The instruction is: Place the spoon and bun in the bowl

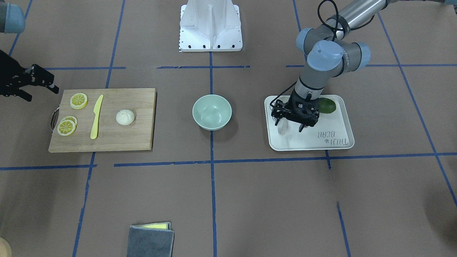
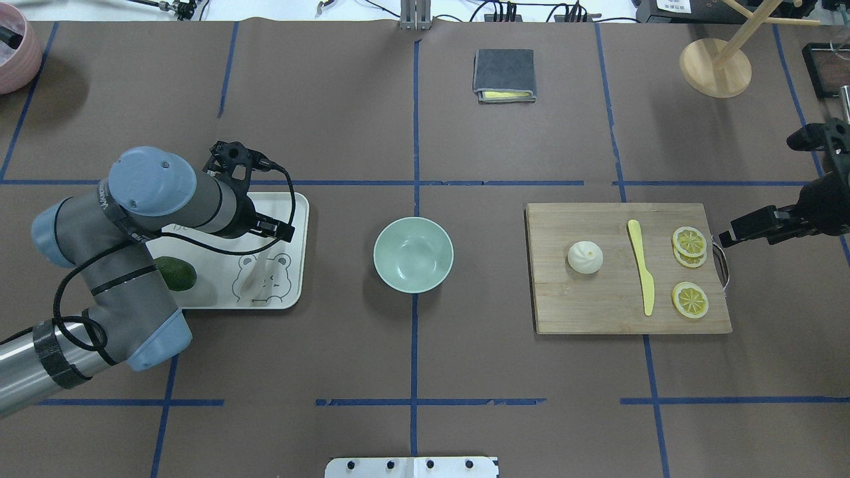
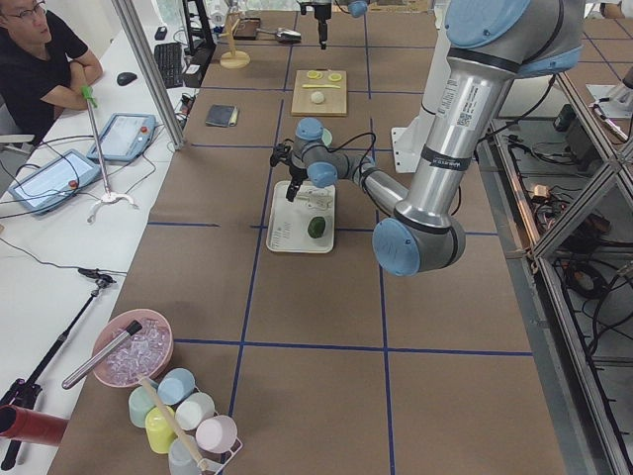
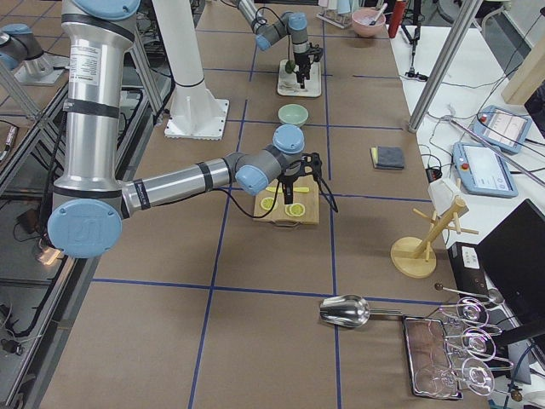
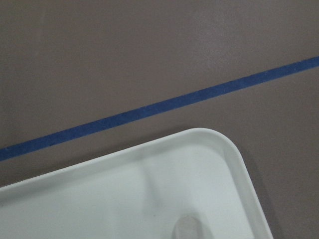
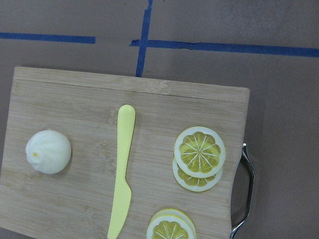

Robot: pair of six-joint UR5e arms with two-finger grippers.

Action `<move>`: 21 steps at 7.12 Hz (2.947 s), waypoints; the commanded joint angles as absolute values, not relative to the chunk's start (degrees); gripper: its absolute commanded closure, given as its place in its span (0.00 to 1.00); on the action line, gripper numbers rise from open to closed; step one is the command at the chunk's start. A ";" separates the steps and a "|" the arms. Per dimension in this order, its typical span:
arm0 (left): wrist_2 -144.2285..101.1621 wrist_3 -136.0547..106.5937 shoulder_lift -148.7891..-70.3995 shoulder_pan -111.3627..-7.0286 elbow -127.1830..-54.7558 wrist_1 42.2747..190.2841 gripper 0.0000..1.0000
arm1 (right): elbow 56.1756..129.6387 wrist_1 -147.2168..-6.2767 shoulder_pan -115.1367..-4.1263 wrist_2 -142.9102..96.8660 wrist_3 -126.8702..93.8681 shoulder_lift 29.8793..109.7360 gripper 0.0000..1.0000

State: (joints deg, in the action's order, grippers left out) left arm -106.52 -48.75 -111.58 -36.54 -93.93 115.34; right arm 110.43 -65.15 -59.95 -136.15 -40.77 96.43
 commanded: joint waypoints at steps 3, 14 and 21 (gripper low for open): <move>-106.79 -48.78 -111.01 -36.21 -93.87 115.23 0.29 | 110.30 -65.04 -59.15 -136.49 -46.48 95.98 0.00; -113.55 -48.87 -112.75 -34.63 -97.45 114.70 1.00 | 110.39 -65.04 -59.15 -136.14 -46.49 95.45 0.00; -112.33 -56.69 -132.71 -35.07 -83.87 124.41 1.00 | 110.39 -64.69 -59.15 -136.05 -46.58 95.19 0.00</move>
